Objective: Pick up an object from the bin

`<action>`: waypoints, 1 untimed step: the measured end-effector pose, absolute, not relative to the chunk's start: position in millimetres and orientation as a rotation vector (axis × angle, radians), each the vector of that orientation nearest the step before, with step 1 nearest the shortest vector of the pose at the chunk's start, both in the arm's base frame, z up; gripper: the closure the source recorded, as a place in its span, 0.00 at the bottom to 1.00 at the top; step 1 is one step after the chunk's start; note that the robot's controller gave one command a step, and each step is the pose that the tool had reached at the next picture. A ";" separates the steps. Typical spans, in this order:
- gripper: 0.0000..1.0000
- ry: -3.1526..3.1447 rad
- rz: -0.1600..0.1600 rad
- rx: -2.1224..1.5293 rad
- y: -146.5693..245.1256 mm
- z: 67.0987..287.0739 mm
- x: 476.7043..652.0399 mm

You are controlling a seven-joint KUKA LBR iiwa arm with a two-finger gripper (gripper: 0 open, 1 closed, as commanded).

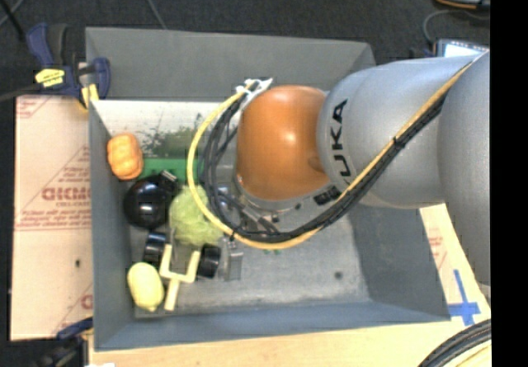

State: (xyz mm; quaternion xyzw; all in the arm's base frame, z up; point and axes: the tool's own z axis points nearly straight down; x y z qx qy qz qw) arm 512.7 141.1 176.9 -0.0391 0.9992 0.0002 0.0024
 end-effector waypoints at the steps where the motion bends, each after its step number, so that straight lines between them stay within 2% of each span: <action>1: 0.00 3.119 0.001 -0.343 167.8 153.3 517.6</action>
Offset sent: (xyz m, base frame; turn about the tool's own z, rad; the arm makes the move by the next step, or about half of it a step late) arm 0.0021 0.0339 -0.1069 -0.4208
